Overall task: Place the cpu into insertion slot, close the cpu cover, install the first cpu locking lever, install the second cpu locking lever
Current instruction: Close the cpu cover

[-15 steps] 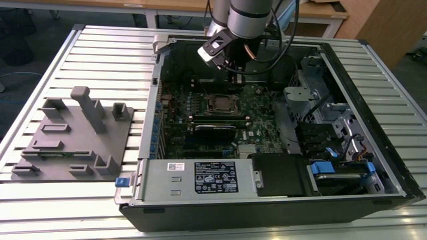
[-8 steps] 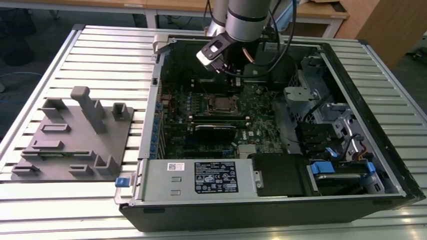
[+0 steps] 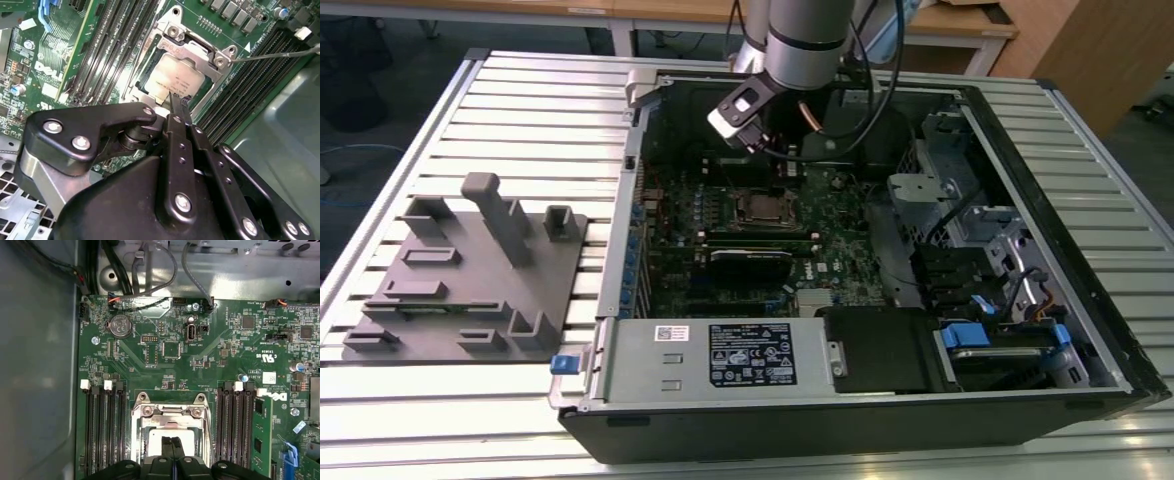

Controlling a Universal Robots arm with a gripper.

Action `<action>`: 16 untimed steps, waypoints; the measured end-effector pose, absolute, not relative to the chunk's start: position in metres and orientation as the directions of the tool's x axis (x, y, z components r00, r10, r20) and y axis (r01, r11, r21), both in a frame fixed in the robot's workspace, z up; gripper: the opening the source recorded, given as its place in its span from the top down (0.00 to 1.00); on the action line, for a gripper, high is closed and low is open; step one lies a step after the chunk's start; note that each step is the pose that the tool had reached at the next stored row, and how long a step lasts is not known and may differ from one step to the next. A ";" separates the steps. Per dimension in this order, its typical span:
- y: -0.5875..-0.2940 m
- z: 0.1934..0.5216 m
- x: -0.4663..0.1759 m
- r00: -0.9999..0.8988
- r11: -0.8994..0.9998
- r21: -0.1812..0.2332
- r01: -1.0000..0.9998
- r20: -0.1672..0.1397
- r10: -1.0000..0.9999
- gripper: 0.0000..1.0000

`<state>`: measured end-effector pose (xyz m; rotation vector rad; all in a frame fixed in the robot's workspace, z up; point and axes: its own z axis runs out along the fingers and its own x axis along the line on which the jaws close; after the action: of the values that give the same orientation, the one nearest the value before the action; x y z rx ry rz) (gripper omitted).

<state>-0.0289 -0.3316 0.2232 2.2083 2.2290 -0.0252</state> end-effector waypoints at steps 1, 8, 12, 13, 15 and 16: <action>-0.332 0.222 -0.029 -0.010 0.010 -0.007 1.000 -0.014 1.000 0.90; -0.331 0.220 -0.038 -0.010 0.010 -0.002 1.000 -0.014 1.000 0.90; -0.332 0.219 -0.039 -0.005 0.005 -0.002 1.000 -0.015 1.000 0.90; -0.332 0.219 -0.039 -0.005 0.005 -0.002 1.000 -0.015 1.000 0.90; -0.332 0.219 -0.039 -0.005 0.005 -0.002 1.000 -0.015 1.000 0.90; -0.332 0.219 -0.039 -0.005 0.005 -0.002 1.000 -0.015 1.000 0.90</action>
<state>-0.0386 -0.3316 0.2191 2.2094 2.2205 -0.0186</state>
